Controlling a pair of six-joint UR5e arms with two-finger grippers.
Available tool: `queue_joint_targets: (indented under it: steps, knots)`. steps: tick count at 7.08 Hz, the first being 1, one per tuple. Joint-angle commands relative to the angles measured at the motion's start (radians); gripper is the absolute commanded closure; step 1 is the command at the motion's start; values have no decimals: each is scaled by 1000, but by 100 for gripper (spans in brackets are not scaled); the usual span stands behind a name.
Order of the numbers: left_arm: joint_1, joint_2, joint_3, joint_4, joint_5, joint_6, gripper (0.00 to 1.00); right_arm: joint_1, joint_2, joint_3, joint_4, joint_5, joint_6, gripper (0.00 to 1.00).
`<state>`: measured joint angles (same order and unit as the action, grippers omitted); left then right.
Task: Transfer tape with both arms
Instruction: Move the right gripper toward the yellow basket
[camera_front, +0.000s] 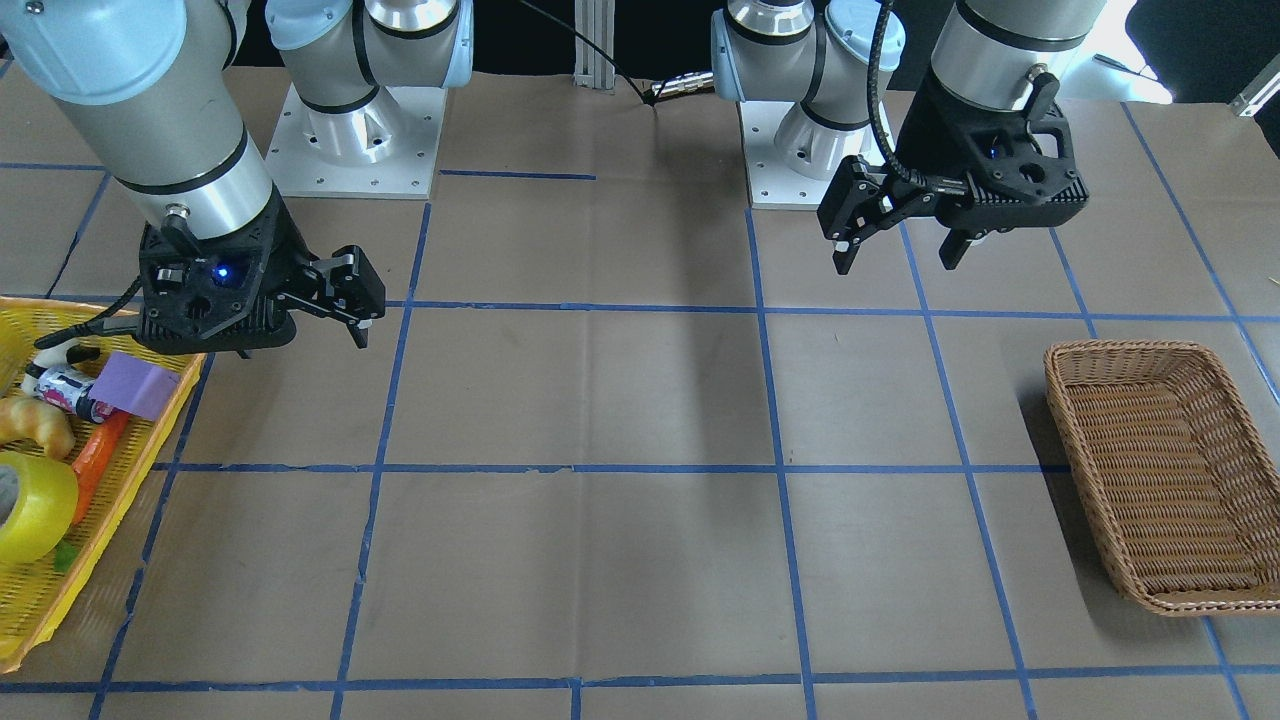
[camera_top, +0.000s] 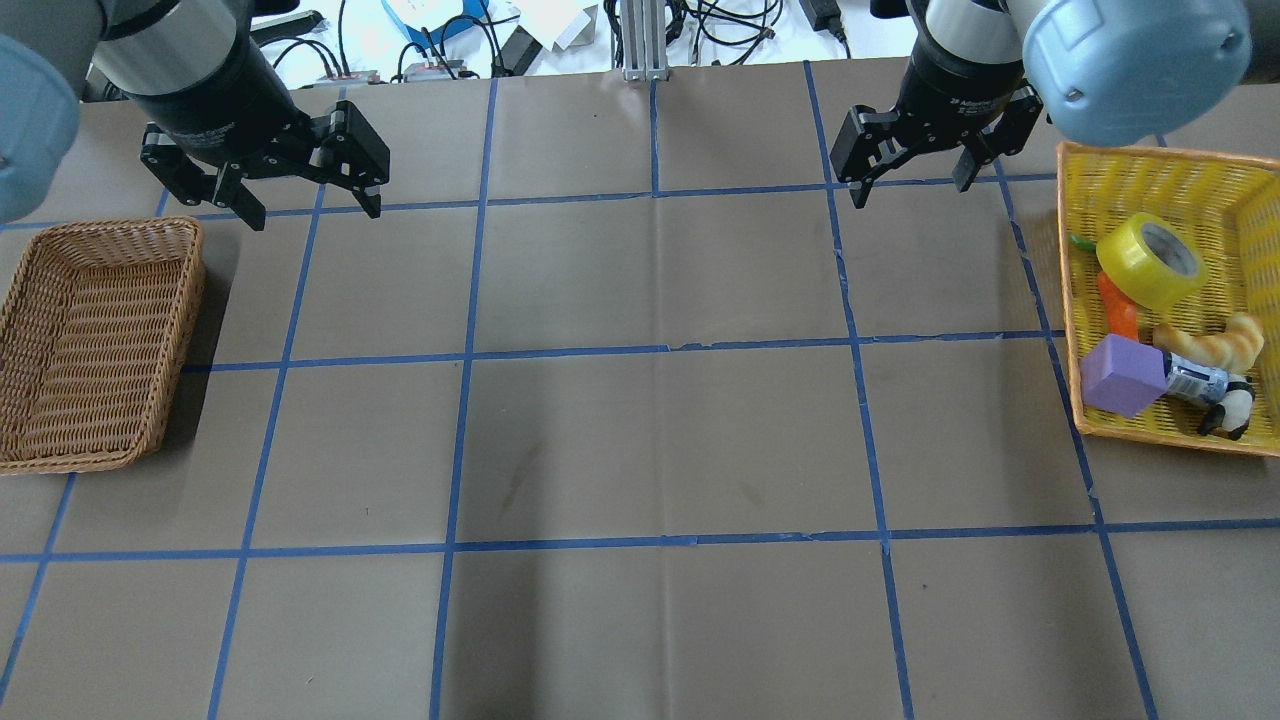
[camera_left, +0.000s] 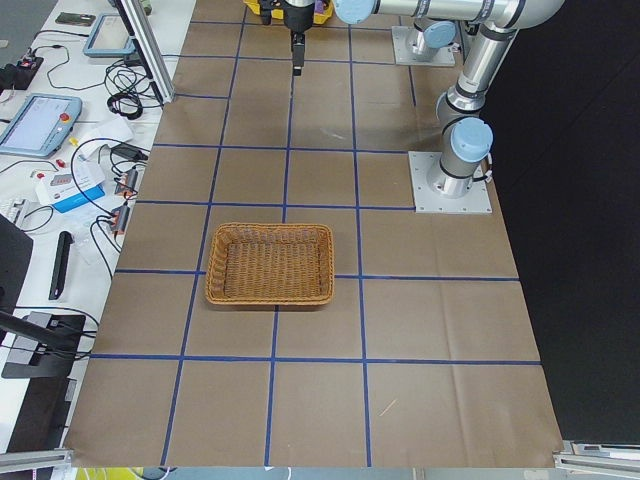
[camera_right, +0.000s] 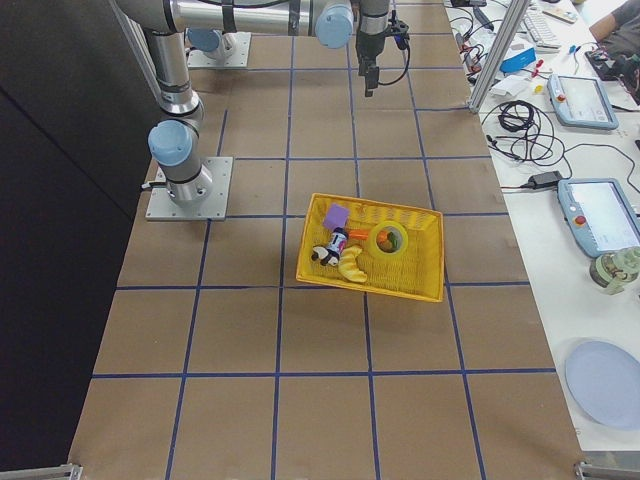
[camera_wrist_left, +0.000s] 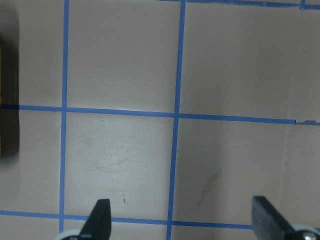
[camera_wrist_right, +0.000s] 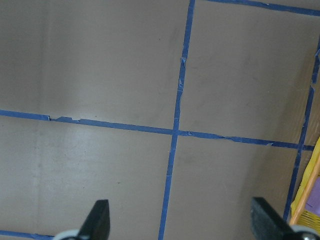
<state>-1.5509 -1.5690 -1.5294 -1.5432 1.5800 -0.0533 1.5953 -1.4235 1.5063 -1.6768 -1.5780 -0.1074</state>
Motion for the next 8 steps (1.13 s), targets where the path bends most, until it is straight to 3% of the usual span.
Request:
queue_joint_targets:
  steps: [1, 5, 8]
  knots:
    - [0, 0, 0, 0, 0, 0, 0, 5, 0, 6, -1, 1, -1, 0]
    - [0, 0, 0, -1, 0, 1, 0, -111, 18, 11, -23, 3, -268, 0]
    - [2, 0, 0, -1, 0, 1, 0, -367, 138, -7, -145, 12, -588, 0]
